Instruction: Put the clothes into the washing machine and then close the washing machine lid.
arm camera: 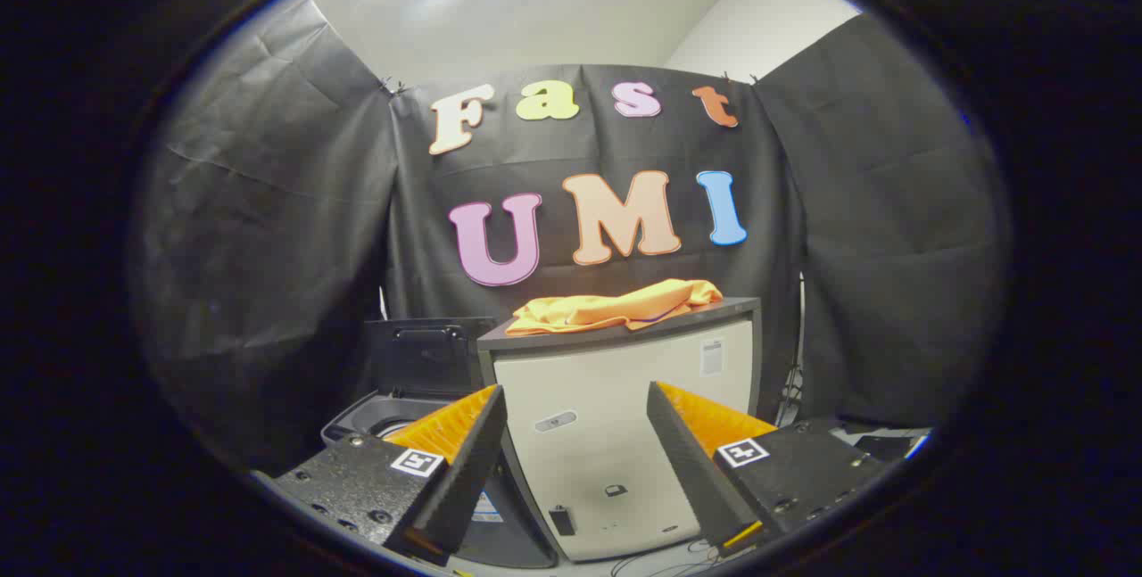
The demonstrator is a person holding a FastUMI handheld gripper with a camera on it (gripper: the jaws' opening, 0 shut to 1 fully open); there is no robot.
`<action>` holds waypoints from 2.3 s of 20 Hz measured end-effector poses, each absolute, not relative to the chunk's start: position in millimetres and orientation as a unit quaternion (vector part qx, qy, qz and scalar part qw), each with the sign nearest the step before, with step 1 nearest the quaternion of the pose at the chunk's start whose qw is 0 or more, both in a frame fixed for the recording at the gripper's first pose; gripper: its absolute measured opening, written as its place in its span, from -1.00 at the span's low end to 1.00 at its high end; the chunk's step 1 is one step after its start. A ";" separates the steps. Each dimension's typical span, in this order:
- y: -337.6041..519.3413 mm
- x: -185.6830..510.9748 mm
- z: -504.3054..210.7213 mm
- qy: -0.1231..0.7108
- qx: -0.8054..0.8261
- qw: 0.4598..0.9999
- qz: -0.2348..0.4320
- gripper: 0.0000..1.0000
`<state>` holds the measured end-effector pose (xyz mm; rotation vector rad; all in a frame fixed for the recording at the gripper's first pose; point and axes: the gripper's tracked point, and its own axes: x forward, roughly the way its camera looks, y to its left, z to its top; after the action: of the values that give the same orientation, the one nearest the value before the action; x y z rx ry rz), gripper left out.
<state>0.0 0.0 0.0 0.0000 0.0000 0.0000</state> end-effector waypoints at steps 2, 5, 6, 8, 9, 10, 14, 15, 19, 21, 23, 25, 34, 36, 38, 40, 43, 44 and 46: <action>0.8 -2.8 5.2 -0.007 0.009 1.000 0.003 0.92; 1.8 -5.5 7.4 -0.008 0.015 1.000 0.008 0.92; 0.9 -6.2 5.3 -0.005 0.015 1.000 0.008 0.92; -0.8 -8.1 5.9 -0.003 0.020 1.000 0.006 0.91; -1.4 -8.9 7.4 -0.004 0.023 1.000 0.005 0.91; -2.1 -9.7 7.8 -0.005 0.025 1.000 0.004 0.91; -2.0 -5.9 12.0 -0.002 0.015 1.000 -0.002 0.91; -1.5 -3.7 13.5 -0.002 0.008 1.000 -0.005 0.91; 8.3 6.4 15.6 0.013 -0.021 1.000 -0.006 0.91; 10.3 13.4 16.6 0.029 -0.035 0.999 -0.013 0.91; 9.6 21.9 16.7 0.052 -0.062 0.996 -0.024 0.91; 9.5 34.1 25.4 0.062 -0.091 0.994 -0.029 0.94; 33.9 119.8 62.1 0.063 -0.137 0.989 -0.005 0.96; 28.9 143.1 68.4 0.073 -0.120 0.990 -0.010 0.95; 25.3 166.1 74.6 0.085 -0.114 0.990 -0.010 0.95; 22.0 185.6 87.3 0.086 -0.114 0.990 -0.011 0.95; 14.2 223.1 93.4 0.105 -0.104 0.989 -0.009 0.95; 12.0 235.4 91.3 0.119 -0.097 0.988 -0.007 0.95; 13.9 262.1 80.4 0.143 -0.077 0.987 0.005 0.95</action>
<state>262.1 13.9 80.4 -0.1557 0.2878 0.0094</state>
